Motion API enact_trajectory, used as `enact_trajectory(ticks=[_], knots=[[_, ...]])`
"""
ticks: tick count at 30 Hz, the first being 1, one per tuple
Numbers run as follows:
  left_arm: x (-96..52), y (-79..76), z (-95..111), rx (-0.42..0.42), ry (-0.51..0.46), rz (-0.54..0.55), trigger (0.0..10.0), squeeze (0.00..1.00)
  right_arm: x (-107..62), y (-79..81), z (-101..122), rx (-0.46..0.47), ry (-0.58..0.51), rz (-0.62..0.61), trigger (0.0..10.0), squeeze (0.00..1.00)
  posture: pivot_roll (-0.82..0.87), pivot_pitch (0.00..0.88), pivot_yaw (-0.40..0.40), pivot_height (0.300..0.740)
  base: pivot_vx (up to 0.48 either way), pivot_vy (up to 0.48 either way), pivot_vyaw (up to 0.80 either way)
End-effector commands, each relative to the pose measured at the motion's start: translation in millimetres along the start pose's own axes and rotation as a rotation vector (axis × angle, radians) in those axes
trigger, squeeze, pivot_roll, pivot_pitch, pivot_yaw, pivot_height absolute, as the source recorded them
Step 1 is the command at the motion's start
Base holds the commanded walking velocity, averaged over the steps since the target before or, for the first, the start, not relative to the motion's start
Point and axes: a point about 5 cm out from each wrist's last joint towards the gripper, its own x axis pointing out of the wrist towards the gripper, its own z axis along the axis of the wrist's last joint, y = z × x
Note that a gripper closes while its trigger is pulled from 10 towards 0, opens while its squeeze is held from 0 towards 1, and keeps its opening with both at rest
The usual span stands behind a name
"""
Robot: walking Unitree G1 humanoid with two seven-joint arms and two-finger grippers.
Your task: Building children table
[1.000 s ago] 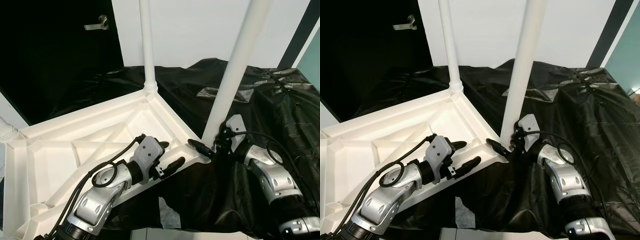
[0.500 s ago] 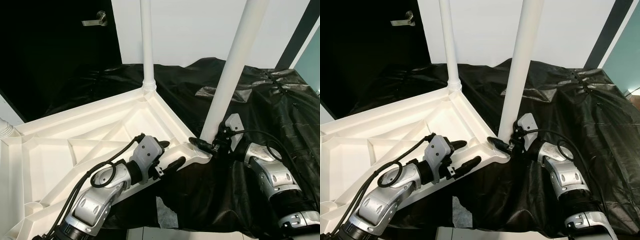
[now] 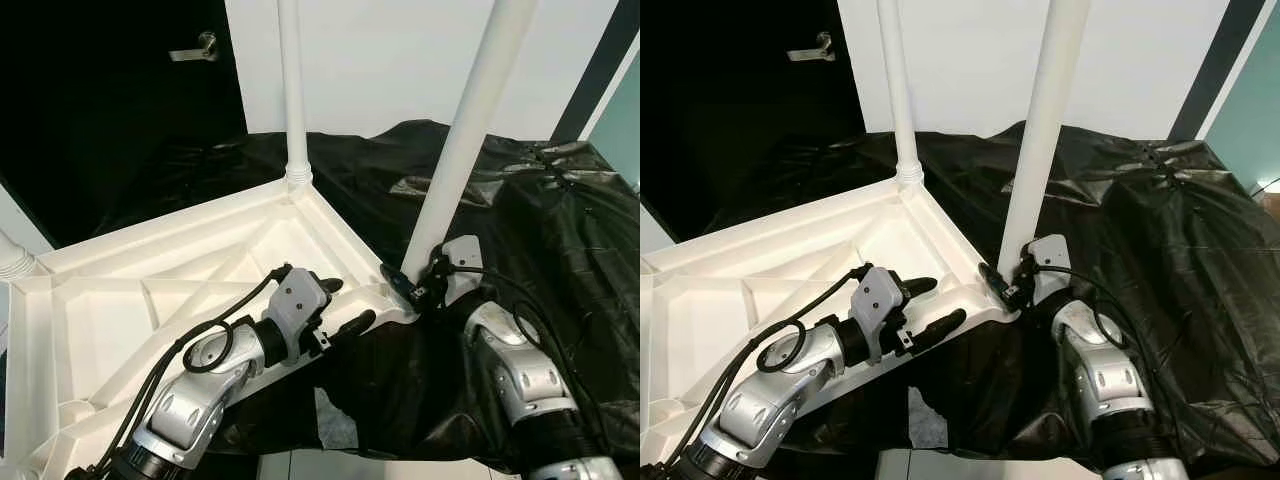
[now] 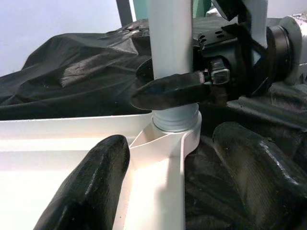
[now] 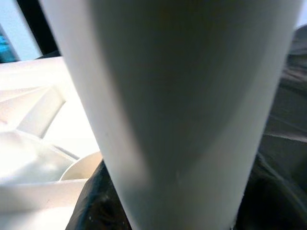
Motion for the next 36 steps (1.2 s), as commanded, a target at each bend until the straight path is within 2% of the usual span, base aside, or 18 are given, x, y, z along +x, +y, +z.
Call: enact_trajectory(ticks=[1,5,6,8,9,20,21,23,24,32,34,36], knots=[[0.7,-3.3,-1,0.0,0.013,-0.104,10.0,0.0,-4.5,6.0,-20,0.022,0.1,-0.194,10.0,0.0,-0.01,0.0,0.009,0.74,0.0,0.0,0.0],[0.8,-3.5,-1,0.001,0.013,-0.107,10.0,0.0,-4.9,9.1,-21,0.029,0.105,-0.286,10.0,0.0,-0.01,0.0,0.008,0.74,0.0,0.0,0.0],[0.6,-3.6,-1,0.0,0.012,-0.108,10.0,0.0,-6.3,11.8,-20,0.046,0.115,-0.393,10.0,0.0,-0.01,0.0,0.008,0.74,0.0,0.0,0.0],[0.6,-3.6,-1,0.0,0.012,-0.108,10.0,0.0,-6.3,11.8,-20,0.046,0.115,-0.393,10.0,0.0,-0.01,0.0,0.008,0.74,0.0,0.0,0.0],[0.6,-3.7,-1,-0.002,0.011,-0.108,10.0,0.0,-7.0,15.3,-19,0.064,0.11,-0.445,10.0,0.0,-0.01,0.0,0.007,0.74,0.0,0.0,0.0],[0.8,-4.7,-1,-0.001,0.01,-0.108,10.0,0.0,-8.3,16.0,-13,0.064,0.08,-0.453,10.0,0.0,0.0,0.0,0.0,0.74,0.0,0.0,0.0],[1.0,-4.8,0,-0.001,0.009,-0.108,10.0,0.0,-8.1,15.2,-11,0.057,0.072,-0.449,10.0,0.11,0.0,0.0,0.001,0.74,0.0,0.0,0.0],[1.0,-4.9,0,-0.001,0.008,-0.108,10.0,0.0,-8.1,15.0,-11,0.051,0.068,-0.451,10.0,0.11,0.0,0.0,0.001,0.74,0.0,0.0,0.0],[1.2,-5.3,0,0.0,0.008,-0.11,10.0,0.0,-8.8,14.5,-8,0.049,0.05,-0.429,10.0,1.0,-0.01,0.0,0.0,0.74,0.0,0.0,0.0],[1.5,-5.9,0,-0.001,0.006,-0.109,10.0,0.0,-14.7,8.8,-3,0.047,-0.003,-0.339,10.0,1.0,-0.01,0.0,0.002,0.74,0.0,0.0,0.0],[1.8,-5.1,0,0.001,0.006,-0.112,10.0,0.0,-18.1,0.7,2,0.043,-0.035,-0.173,10.0,1.0,-0.01,0.0,0.005,0.74,0.0,0.0,0.0],[1.8,-4.7,0,0.001,0.007,-0.112,10.0,0.0,-18.9,-0.6,3,0.036,-0.043,-0.135,10.0,1.0,-0.01,0.0,0.005,0.74,0.0,0.0,0.0]])
